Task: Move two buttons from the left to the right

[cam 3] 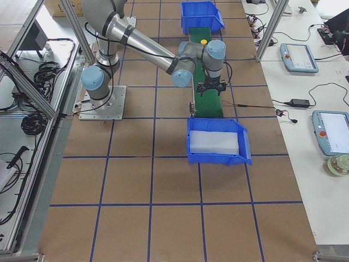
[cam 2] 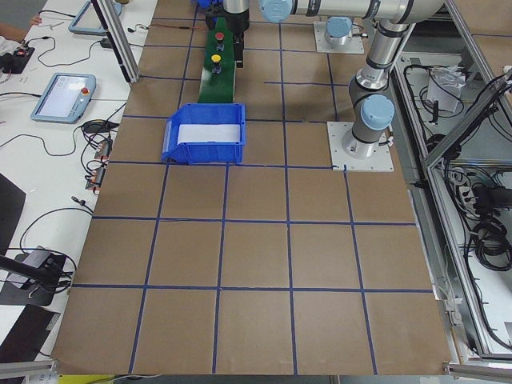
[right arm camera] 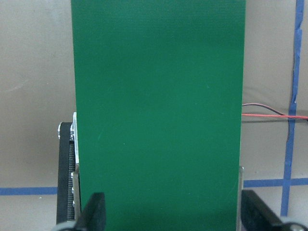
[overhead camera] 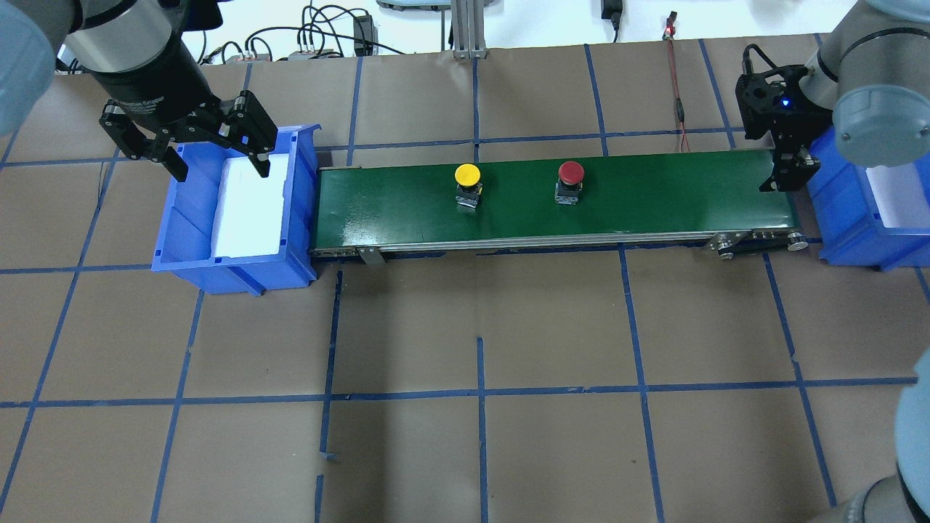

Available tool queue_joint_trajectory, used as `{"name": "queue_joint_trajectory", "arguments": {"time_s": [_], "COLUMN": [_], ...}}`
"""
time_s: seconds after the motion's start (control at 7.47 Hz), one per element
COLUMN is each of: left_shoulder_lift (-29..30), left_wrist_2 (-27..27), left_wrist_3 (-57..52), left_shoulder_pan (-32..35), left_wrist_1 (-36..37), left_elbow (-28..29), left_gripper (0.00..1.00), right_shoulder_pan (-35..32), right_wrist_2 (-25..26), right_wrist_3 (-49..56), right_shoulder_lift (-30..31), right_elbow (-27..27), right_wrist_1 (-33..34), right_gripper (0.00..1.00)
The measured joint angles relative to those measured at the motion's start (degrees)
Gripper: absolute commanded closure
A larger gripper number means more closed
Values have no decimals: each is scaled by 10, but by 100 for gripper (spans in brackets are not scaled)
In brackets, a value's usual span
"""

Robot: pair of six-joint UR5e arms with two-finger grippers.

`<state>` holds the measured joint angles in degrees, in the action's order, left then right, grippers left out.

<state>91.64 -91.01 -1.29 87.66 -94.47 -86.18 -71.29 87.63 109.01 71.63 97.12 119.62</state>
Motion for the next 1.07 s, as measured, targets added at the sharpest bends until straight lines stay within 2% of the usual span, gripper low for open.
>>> {"name": "queue_joint_trajectory", "arguments": {"time_s": [1.07], "left_shoulder_lift": [4], "left_wrist_2": [1], "left_wrist_3": [39], "left_shoulder_pan": [0], "left_wrist_1": [1], "left_elbow": [-2], "left_gripper": [0], "right_shoulder_pan": [0], "right_wrist_2": [0], "right_wrist_3": [1], "right_shoulder_lift": [-5], "right_elbow": [-1], "right_wrist_1": [0], "right_gripper": [0]}}
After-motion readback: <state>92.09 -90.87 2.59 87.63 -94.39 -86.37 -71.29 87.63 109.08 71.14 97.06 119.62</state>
